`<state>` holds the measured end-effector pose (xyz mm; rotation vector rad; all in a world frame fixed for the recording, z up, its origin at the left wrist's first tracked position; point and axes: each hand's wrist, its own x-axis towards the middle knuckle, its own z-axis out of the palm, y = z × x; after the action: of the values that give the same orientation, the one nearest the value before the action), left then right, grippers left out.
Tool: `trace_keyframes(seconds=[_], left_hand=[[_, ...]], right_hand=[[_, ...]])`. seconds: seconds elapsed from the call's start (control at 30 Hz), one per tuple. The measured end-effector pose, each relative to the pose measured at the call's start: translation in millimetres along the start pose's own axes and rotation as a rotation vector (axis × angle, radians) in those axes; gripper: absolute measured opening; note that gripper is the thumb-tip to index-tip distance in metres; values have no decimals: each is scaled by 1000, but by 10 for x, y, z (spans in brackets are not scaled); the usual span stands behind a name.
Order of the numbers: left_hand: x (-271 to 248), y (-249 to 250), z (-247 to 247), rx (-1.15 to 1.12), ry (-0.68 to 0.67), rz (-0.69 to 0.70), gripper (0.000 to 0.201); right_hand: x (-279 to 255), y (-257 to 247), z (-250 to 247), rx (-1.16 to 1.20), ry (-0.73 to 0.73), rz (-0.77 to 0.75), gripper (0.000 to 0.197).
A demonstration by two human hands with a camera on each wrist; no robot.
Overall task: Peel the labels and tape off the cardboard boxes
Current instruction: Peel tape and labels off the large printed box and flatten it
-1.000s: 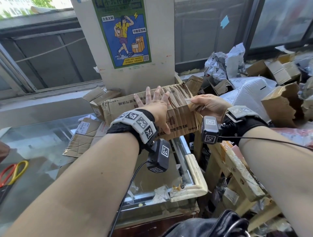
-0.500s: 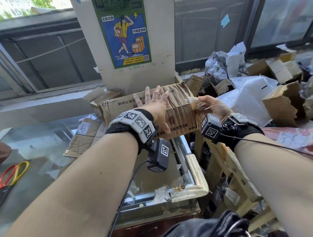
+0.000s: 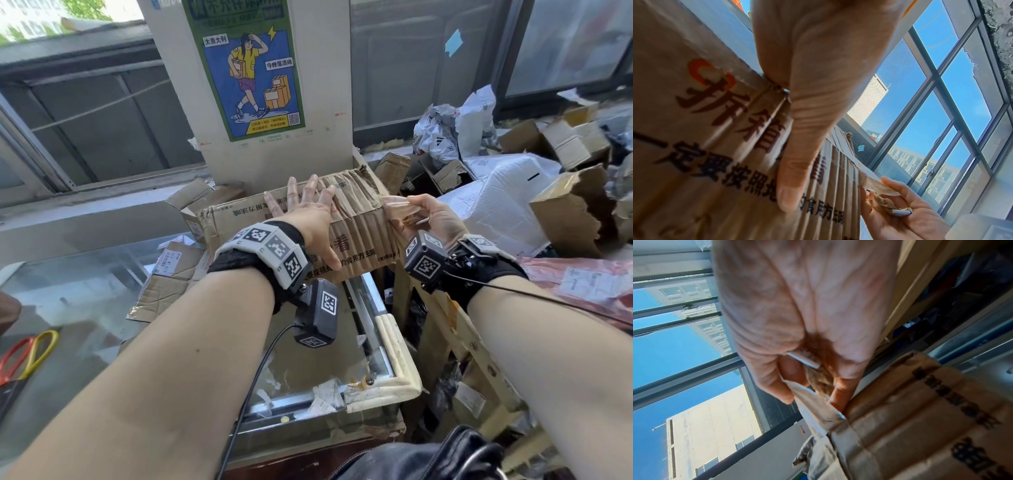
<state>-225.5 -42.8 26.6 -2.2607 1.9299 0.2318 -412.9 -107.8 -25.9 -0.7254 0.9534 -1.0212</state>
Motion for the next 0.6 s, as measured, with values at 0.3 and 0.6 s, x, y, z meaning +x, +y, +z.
trace_keyframes(seconds=[0.3,0.6], left_hand=[[25,-38,-22,-21,-3,-7,135],[84,-59,-22,-32,-5,-8,136]], right_hand=[[66,-44,206,72,84,-112,40],[121,-84,118,-4,111,-131,44]])
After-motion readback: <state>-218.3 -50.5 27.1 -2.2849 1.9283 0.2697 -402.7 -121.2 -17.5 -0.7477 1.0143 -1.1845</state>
